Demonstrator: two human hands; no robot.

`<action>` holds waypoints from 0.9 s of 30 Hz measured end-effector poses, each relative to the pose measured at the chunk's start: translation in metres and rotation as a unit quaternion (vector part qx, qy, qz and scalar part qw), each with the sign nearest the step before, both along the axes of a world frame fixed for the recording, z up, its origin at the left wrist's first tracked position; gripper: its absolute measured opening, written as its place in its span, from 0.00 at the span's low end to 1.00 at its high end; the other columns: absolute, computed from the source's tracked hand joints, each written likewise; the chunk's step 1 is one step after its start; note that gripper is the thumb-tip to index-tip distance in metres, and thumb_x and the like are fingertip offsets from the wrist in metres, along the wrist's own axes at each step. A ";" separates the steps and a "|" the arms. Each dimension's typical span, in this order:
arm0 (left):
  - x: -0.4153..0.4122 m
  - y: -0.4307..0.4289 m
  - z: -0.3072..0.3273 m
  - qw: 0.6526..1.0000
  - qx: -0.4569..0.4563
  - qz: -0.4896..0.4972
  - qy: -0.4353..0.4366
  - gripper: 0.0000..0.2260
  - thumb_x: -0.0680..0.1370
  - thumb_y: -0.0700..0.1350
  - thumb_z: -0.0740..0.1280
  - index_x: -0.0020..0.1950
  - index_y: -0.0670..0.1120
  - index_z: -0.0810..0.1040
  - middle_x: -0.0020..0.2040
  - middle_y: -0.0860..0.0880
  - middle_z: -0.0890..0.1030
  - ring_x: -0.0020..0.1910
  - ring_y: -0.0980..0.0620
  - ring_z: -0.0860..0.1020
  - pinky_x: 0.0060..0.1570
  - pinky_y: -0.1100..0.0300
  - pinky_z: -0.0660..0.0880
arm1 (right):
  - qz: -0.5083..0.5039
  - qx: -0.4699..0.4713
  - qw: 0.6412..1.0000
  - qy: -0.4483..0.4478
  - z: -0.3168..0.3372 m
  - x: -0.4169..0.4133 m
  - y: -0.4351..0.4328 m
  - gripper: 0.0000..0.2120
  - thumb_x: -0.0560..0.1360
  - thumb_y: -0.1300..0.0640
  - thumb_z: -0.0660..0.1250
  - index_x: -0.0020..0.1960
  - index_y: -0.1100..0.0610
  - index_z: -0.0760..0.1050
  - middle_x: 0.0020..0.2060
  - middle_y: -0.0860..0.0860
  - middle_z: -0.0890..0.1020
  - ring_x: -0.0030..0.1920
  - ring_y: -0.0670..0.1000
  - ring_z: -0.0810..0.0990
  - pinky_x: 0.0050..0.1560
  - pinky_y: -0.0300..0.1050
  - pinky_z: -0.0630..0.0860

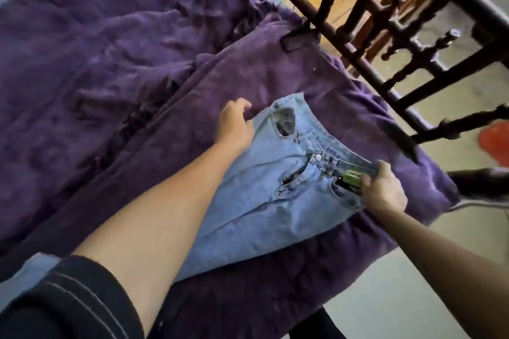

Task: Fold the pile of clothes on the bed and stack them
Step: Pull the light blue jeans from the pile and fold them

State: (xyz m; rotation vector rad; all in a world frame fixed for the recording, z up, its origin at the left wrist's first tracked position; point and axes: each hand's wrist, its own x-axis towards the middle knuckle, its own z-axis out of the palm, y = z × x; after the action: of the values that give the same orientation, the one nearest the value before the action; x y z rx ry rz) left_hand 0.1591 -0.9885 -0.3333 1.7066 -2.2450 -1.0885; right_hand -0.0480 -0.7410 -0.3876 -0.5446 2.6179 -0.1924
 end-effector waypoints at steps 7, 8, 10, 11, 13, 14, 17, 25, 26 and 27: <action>0.179 0.050 -0.034 0.978 0.067 0.128 -0.149 0.11 0.74 0.39 0.67 0.55 0.45 0.79 0.54 0.43 0.80 0.54 0.41 0.77 0.52 0.51 0.74 | 0.336 -0.007 0.941 0.045 0.013 0.079 -0.085 0.24 0.73 0.56 0.67 0.69 0.54 0.70 0.68 0.55 0.70 0.68 0.59 0.65 0.63 0.57 0.63; 0.206 0.062 -0.038 0.974 0.069 0.135 -0.170 0.10 0.74 0.41 0.67 0.55 0.45 0.79 0.53 0.44 0.79 0.54 0.41 0.77 0.49 0.52 0.73 | 0.386 -0.009 0.922 0.020 0.012 0.101 -0.099 0.21 0.75 0.56 0.66 0.67 0.54 0.72 0.67 0.54 0.72 0.67 0.59 0.68 0.62 0.55 0.64; 0.255 0.086 -0.045 0.963 0.078 0.123 -0.225 0.11 0.73 0.45 0.68 0.55 0.47 0.78 0.53 0.45 0.77 0.54 0.42 0.75 0.48 0.51 0.72 | 0.448 -0.010 0.893 -0.037 0.007 0.146 -0.123 0.16 0.76 0.57 0.64 0.64 0.53 0.75 0.62 0.53 0.76 0.63 0.57 0.72 0.57 0.51 0.69; 0.277 0.099 -0.049 0.958 0.085 0.108 -0.253 0.14 0.73 0.47 0.69 0.57 0.47 0.77 0.53 0.46 0.76 0.55 0.43 0.74 0.49 0.50 0.72 | 0.464 -0.006 0.884 -0.056 0.003 0.168 -0.132 0.16 0.77 0.57 0.63 0.63 0.53 0.75 0.60 0.53 0.77 0.61 0.57 0.73 0.54 0.50 0.71; 0.314 0.126 -0.061 0.946 0.099 0.087 -0.295 0.22 0.71 0.53 0.72 0.61 0.48 0.74 0.56 0.47 0.73 0.58 0.44 0.72 0.53 0.50 0.72 | 0.503 -0.011 0.862 -0.057 -0.009 0.209 -0.147 0.17 0.76 0.58 0.63 0.65 0.53 0.73 0.61 0.53 0.75 0.62 0.57 0.72 0.49 0.51 0.75; 0.329 0.138 -0.069 0.941 0.102 0.079 -0.312 0.25 0.70 0.56 0.72 0.63 0.48 0.73 0.58 0.48 0.72 0.59 0.45 0.71 0.55 0.51 0.71 | 0.528 -0.016 0.848 -0.042 -0.016 0.225 -0.152 0.20 0.74 0.59 0.64 0.66 0.52 0.72 0.63 0.53 0.72 0.64 0.57 0.70 0.49 0.52 0.75; 0.360 0.164 -0.093 0.928 0.077 0.056 -0.360 0.28 0.69 0.60 0.71 0.64 0.50 0.69 0.61 0.49 0.70 0.63 0.47 0.68 0.58 0.52 0.69 | 0.584 0.008 0.811 0.023 -0.039 0.249 -0.161 0.29 0.71 0.59 0.68 0.71 0.48 0.67 0.72 0.53 0.63 0.70 0.57 0.62 0.57 0.54 0.72; 0.398 0.141 -0.084 0.959 -0.061 0.126 -0.247 0.04 0.72 0.37 0.69 0.45 0.38 0.79 0.43 0.40 0.79 0.44 0.38 0.78 0.42 0.46 0.73 | 0.463 -0.135 0.875 0.036 -0.029 0.245 -0.169 0.07 0.77 0.54 0.66 0.51 0.52 0.82 0.54 0.53 0.82 0.55 0.61 0.75 0.46 0.54 0.76; 0.405 0.129 -0.073 0.960 -0.085 0.132 -0.233 0.02 0.70 0.34 0.68 0.42 0.37 0.78 0.39 0.39 0.78 0.40 0.37 0.78 0.38 0.46 0.73 | 0.442 -0.149 0.884 0.036 -0.020 0.248 -0.179 0.08 0.77 0.54 0.65 0.52 0.53 0.81 0.51 0.55 0.83 0.53 0.62 0.77 0.46 0.53 0.75; 0.413 0.115 -0.062 0.958 -0.106 0.139 -0.226 0.02 0.69 0.33 0.68 0.40 0.37 0.77 0.37 0.38 0.78 0.37 0.37 0.78 0.36 0.46 0.73 | 0.424 -0.161 0.890 0.032 -0.011 0.252 -0.193 0.08 0.77 0.54 0.65 0.53 0.53 0.81 0.49 0.58 0.83 0.51 0.64 0.79 0.45 0.53 0.74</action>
State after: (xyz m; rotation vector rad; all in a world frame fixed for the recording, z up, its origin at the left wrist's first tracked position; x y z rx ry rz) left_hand 0.5721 -0.8738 -0.3955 2.2573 -2.1496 -0.4075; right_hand 0.2037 -0.9339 -0.3987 -1.7570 2.1551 -0.3175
